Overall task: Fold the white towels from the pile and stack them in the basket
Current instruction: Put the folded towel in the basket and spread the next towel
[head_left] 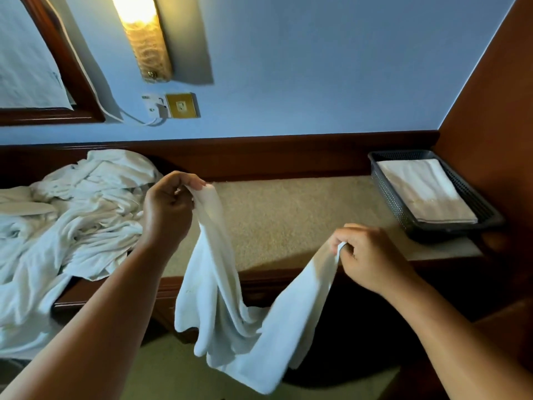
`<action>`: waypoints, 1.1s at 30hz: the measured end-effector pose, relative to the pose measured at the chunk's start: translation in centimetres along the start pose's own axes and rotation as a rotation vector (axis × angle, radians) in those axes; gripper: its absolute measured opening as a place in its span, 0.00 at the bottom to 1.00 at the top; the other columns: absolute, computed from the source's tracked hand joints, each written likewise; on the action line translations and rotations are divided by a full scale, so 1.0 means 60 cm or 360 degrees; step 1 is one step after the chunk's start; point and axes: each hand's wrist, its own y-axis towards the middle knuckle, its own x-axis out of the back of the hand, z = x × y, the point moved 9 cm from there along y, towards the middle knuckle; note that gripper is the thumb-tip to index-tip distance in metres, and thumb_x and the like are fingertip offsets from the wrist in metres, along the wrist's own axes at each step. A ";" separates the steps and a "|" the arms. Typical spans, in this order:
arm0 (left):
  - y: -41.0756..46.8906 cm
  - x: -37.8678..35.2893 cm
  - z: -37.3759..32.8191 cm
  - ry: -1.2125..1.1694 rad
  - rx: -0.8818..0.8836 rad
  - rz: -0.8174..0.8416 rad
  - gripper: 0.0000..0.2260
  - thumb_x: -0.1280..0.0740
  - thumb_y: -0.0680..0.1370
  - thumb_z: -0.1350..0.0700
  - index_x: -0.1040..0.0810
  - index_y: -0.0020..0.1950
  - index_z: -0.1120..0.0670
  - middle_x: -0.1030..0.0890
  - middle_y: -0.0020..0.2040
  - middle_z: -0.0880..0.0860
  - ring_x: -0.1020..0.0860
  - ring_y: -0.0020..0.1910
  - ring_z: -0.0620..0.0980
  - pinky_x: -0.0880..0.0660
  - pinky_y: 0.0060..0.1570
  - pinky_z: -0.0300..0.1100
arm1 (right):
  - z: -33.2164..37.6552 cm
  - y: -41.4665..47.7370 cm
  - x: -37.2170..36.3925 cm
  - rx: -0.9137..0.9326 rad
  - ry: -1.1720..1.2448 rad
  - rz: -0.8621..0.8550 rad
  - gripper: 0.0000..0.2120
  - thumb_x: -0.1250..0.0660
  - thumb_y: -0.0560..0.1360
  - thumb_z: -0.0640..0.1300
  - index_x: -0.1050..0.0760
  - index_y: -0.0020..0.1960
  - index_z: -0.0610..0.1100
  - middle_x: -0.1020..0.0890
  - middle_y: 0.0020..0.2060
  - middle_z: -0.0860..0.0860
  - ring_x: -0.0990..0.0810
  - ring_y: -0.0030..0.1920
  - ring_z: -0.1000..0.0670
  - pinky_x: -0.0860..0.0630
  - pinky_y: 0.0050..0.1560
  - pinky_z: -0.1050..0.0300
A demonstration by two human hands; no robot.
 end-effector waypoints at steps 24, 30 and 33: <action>-0.116 -0.135 -0.036 -0.1090 0.0613 0.0332 0.20 0.39 0.78 0.75 0.25 0.62 0.53 0.24 0.48 0.55 0.23 0.39 0.47 0.22 0.39 0.38 | 0.181 0.047 0.049 0.0674 0.0327 -0.0449 0.10 0.26 0.74 0.38 0.18 0.55 0.40 0.14 0.46 0.51 0.19 0.52 0.53 0.29 0.69 0.62; -0.139 -0.171 -0.041 -0.1480 0.0867 0.0439 0.26 0.31 0.72 0.70 0.30 0.69 0.60 0.20 0.49 0.62 0.17 0.44 0.54 0.19 0.44 0.42 | 0.148 0.059 0.056 0.0527 0.0542 -0.0507 0.05 0.25 0.73 0.39 0.16 0.48 0.39 0.14 0.44 0.53 0.16 0.46 0.56 0.23 0.64 0.48; -0.131 -0.170 -0.043 -0.1320 0.0757 0.0417 0.24 0.29 0.70 0.66 0.27 0.67 0.61 0.18 0.45 0.59 0.17 0.44 0.53 0.19 0.45 0.42 | 0.136 0.061 0.058 0.0488 0.0560 -0.0512 0.03 0.24 0.73 0.38 0.16 0.46 0.39 0.14 0.43 0.52 0.16 0.46 0.53 0.21 0.60 0.46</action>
